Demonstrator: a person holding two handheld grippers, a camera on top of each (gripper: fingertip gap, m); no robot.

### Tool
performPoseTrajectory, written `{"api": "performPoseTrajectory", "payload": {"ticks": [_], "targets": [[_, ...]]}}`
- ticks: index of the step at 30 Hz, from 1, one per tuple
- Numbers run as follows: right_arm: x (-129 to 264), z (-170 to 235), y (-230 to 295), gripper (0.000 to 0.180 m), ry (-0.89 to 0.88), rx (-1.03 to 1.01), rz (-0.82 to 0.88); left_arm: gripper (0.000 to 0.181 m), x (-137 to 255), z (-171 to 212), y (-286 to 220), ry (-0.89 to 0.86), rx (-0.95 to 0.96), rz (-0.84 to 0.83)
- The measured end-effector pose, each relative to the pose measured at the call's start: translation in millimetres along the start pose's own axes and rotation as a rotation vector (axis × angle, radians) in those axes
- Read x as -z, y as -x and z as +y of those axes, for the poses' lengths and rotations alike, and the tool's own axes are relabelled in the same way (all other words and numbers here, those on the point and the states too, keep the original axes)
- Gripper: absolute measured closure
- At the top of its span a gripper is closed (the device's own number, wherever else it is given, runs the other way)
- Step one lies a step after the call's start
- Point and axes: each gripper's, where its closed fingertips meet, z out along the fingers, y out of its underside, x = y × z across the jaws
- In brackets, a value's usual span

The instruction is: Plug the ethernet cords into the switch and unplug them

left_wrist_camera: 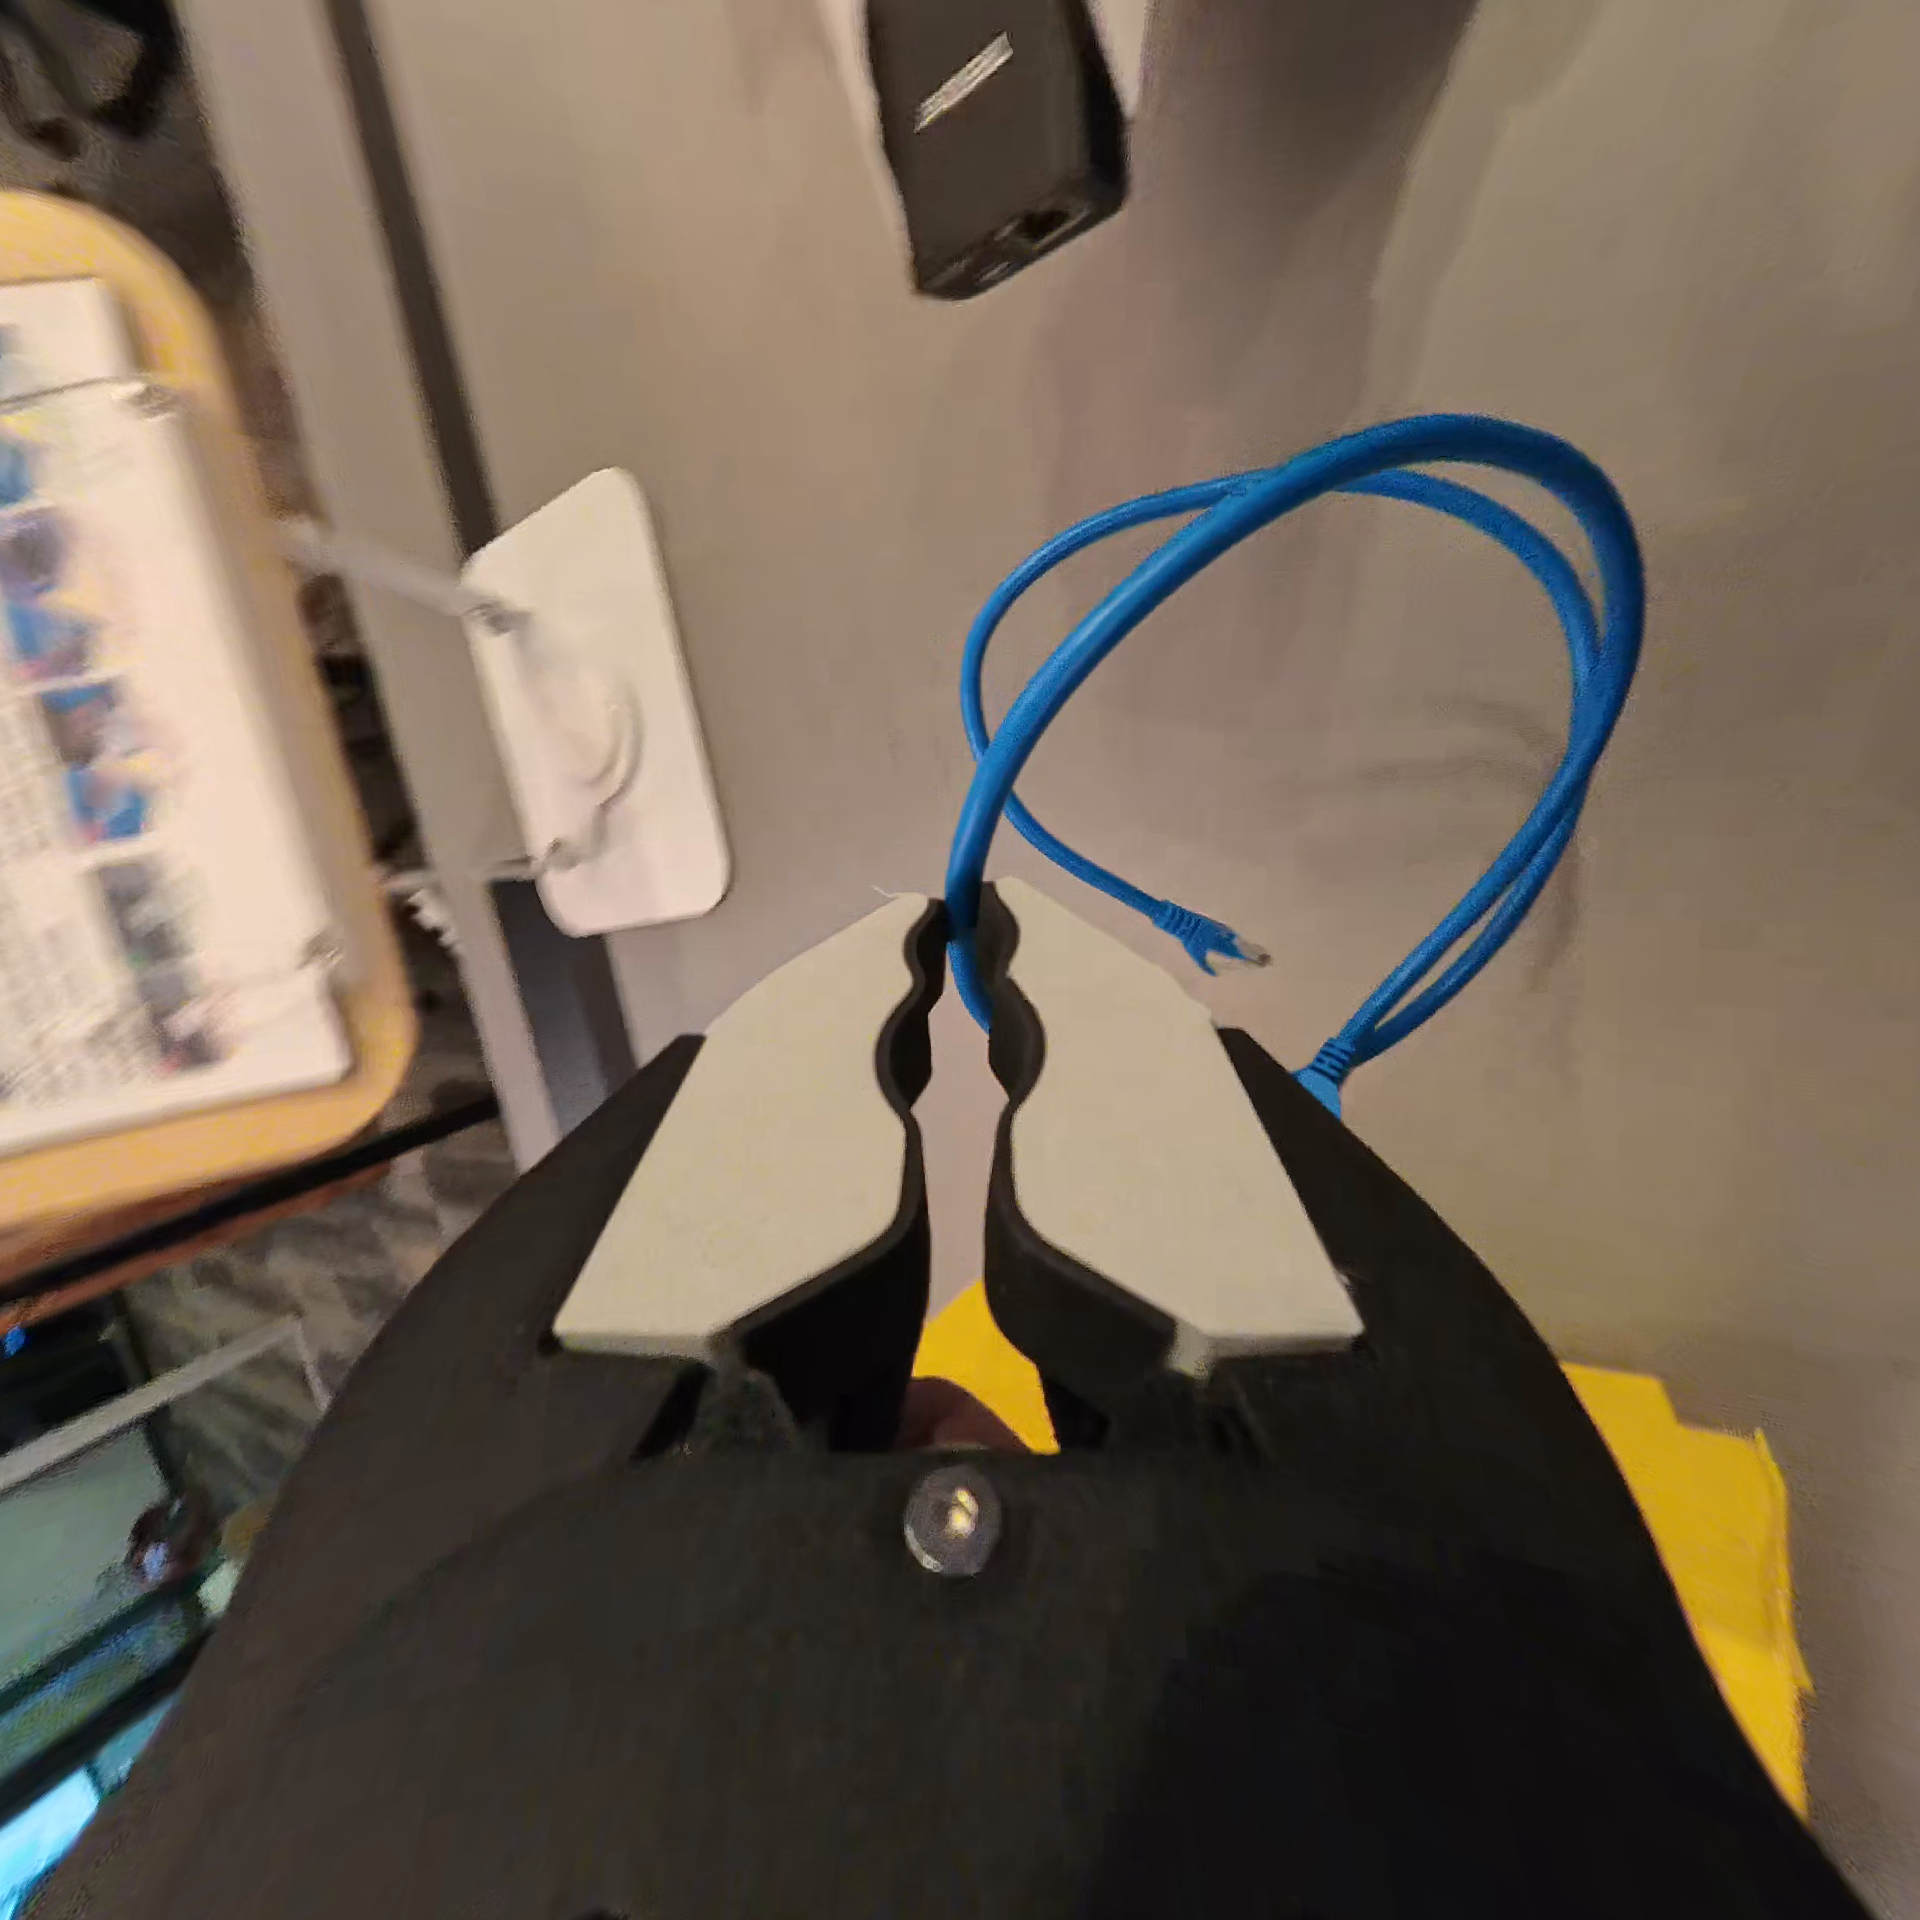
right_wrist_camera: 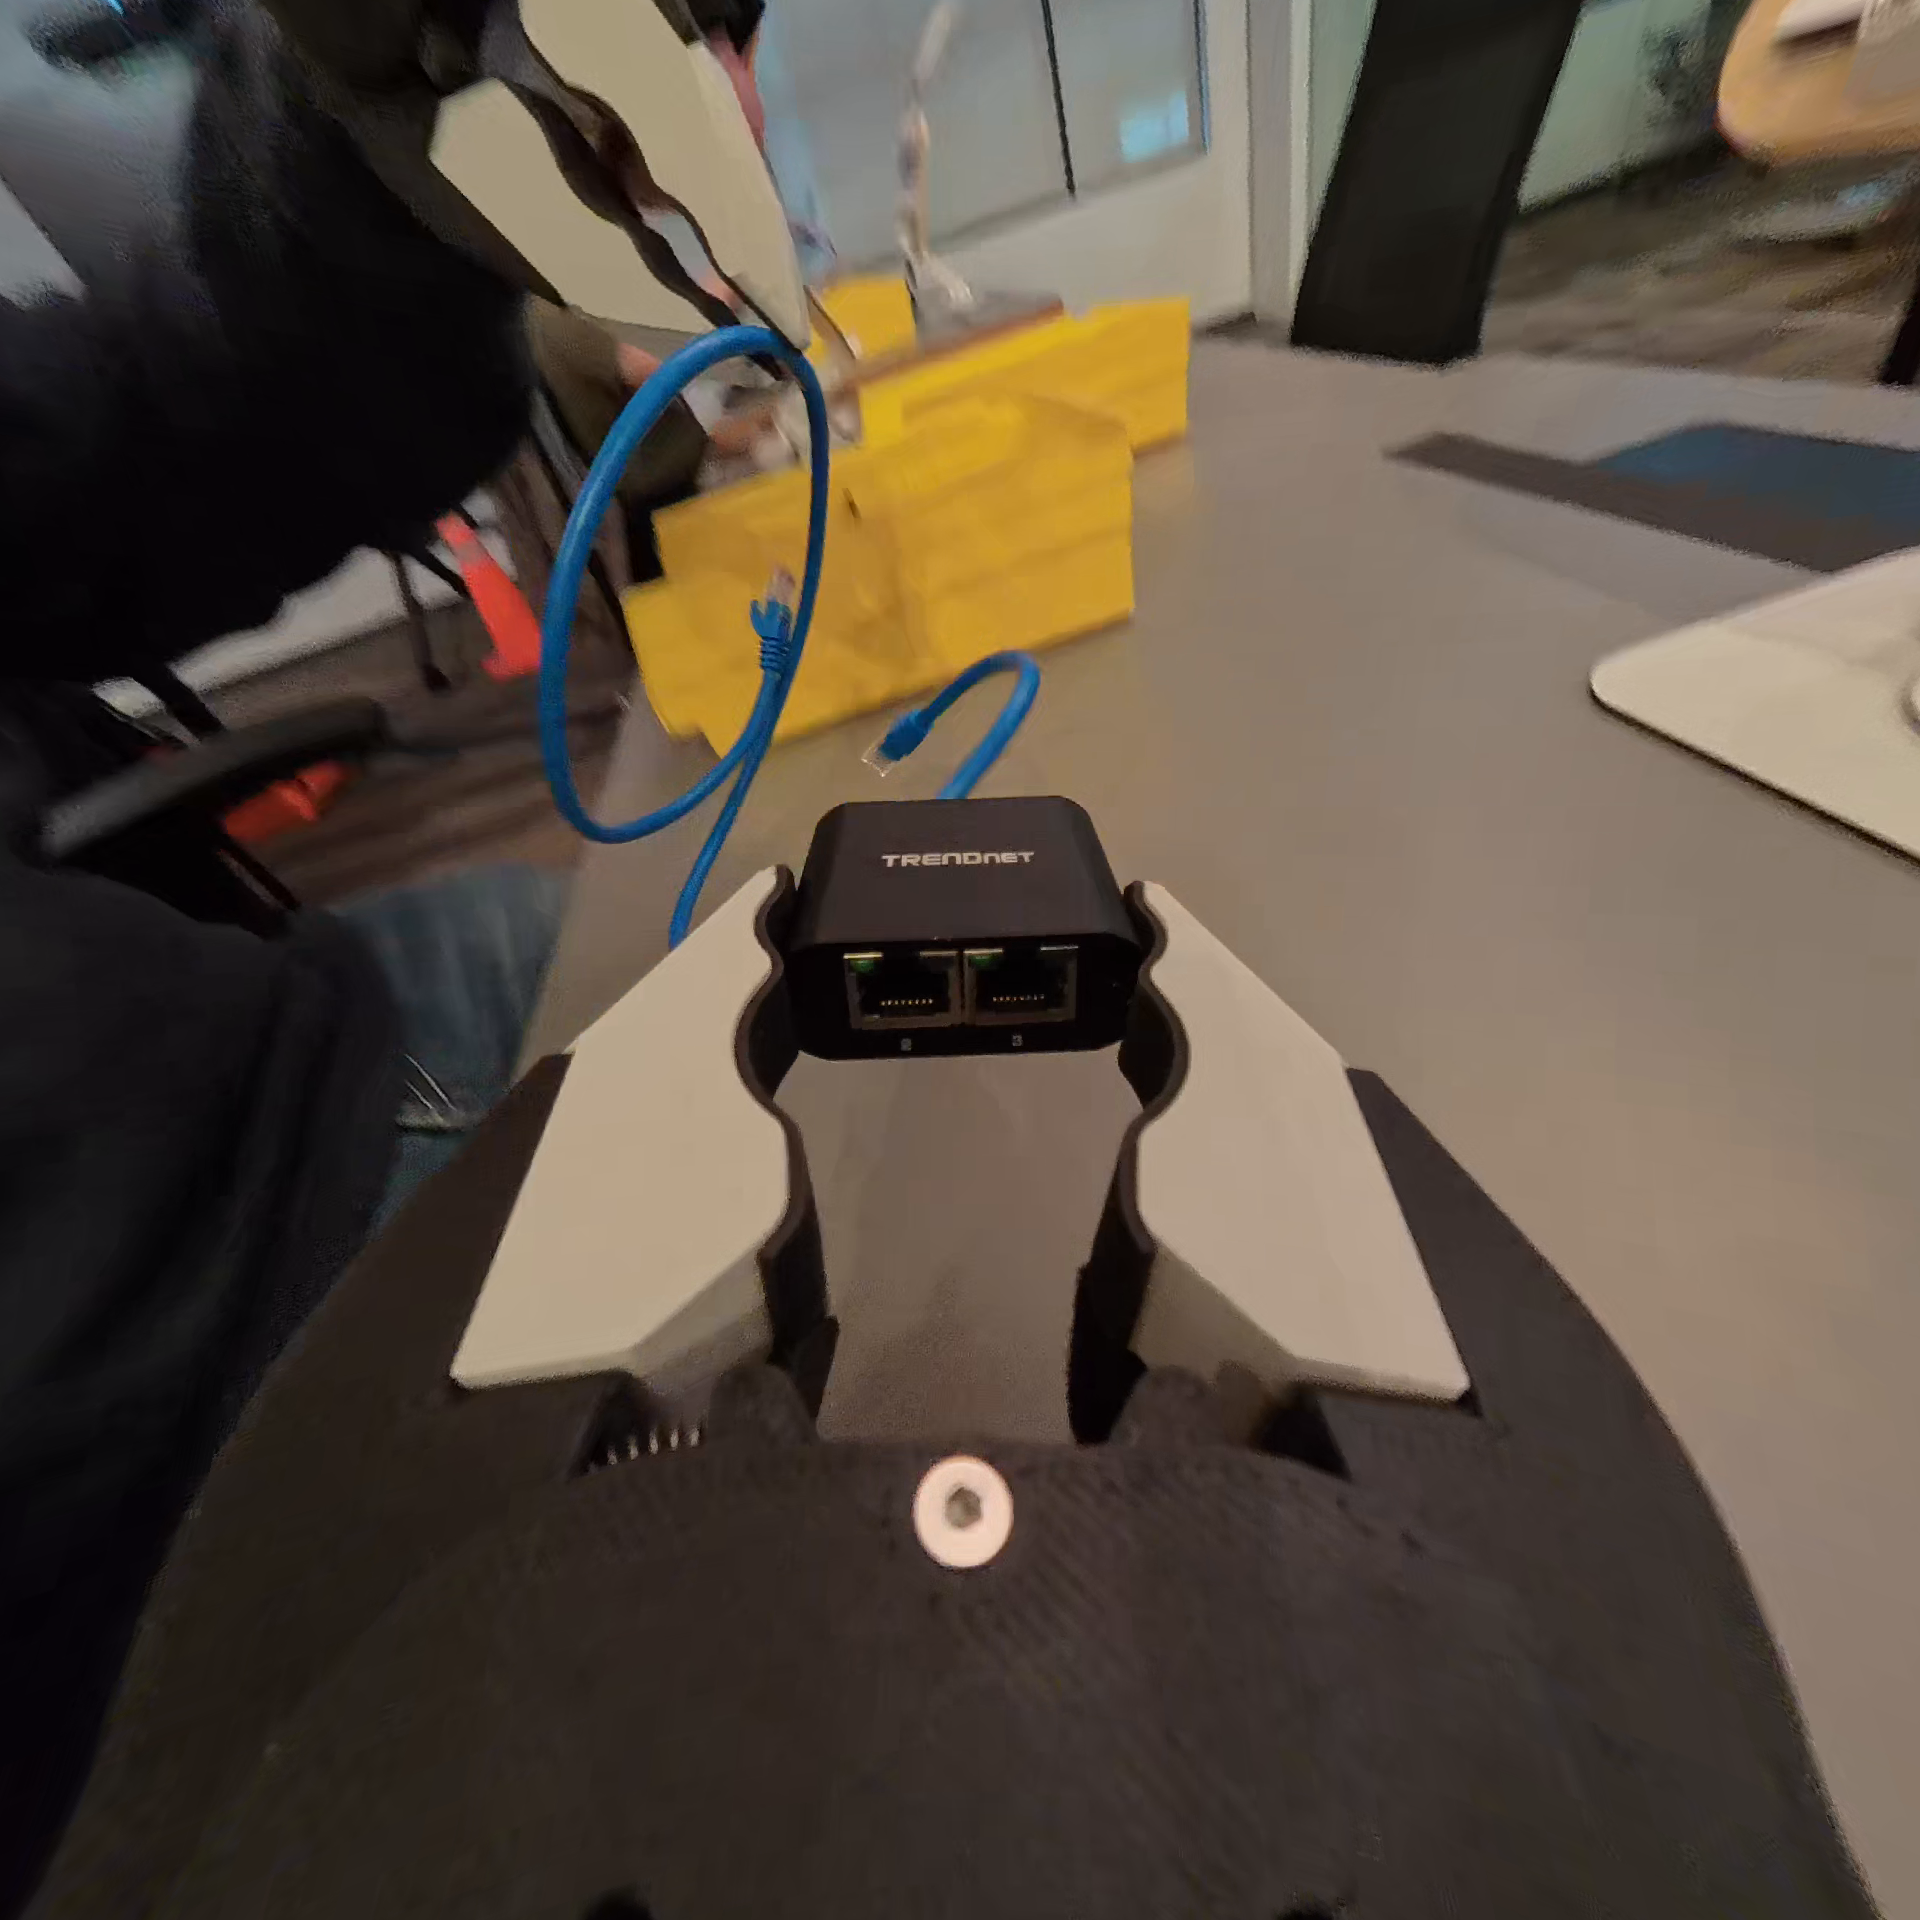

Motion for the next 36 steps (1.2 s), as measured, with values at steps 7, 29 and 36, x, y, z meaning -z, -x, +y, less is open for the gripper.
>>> {"api": "performPoseTrajectory", "payload": {"ticks": [7, 29, 36], "targets": [[5.2, 61.3, -25.2, 0.119, 0.389, 0.09, 0.233, 0.175, -102.0, -8.6, -36.3, 0.011, -0.024, 0.186], [20.2, 110.5, -25.1, 0.119, 0.658, 0.23, 0.349, 0.142, -99.0, 59.0, -118.7, 0.038, 1.204, -0.19], [33.6, 111.8, -9.0, 0.108, 0.747, 0.255, 0.326, 0.166, -110.0, 60.8, -113.2, 0.005, 1.188, -0.275]]}}
